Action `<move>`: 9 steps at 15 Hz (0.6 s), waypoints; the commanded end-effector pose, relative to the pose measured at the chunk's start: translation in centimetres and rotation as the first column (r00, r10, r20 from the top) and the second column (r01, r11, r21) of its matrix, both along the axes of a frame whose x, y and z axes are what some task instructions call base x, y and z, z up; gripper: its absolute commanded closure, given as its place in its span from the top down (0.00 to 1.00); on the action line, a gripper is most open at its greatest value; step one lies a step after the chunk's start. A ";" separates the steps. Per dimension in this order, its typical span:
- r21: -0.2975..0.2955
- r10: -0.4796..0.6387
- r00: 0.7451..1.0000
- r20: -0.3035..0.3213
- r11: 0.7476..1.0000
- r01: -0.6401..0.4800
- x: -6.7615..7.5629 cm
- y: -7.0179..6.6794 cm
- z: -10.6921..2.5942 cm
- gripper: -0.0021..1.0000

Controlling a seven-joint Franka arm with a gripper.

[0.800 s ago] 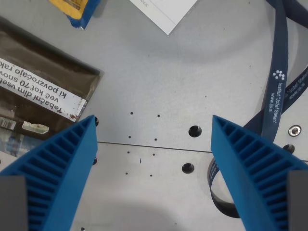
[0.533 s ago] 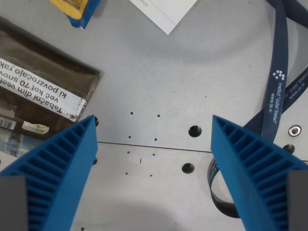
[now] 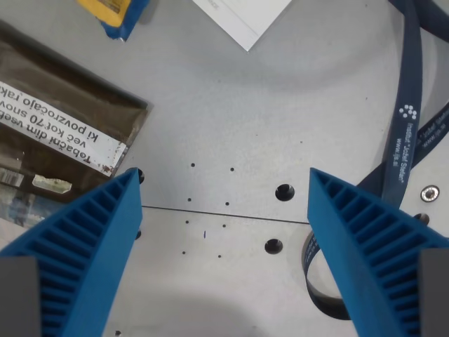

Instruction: Move above the blue bag

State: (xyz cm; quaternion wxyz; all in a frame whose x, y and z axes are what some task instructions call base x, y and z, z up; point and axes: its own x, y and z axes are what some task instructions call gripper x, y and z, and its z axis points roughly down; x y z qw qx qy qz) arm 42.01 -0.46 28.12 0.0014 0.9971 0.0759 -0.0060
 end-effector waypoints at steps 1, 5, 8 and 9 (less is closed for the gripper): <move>0.008 0.122 0.992 0.014 0.992 -0.122 0.5 0.4 -0.3 1.00; 0.018 0.236 0.972 0.014 0.972 -0.236 1.0 1.3 -1.2 1.00; 0.027 0.331 0.944 0.011 0.943 -0.331 1.6 2.1 -2.0 1.00; 0.031 0.362 0.932 0.008 0.932 -0.362 1.7 2.4 -2.2 1.00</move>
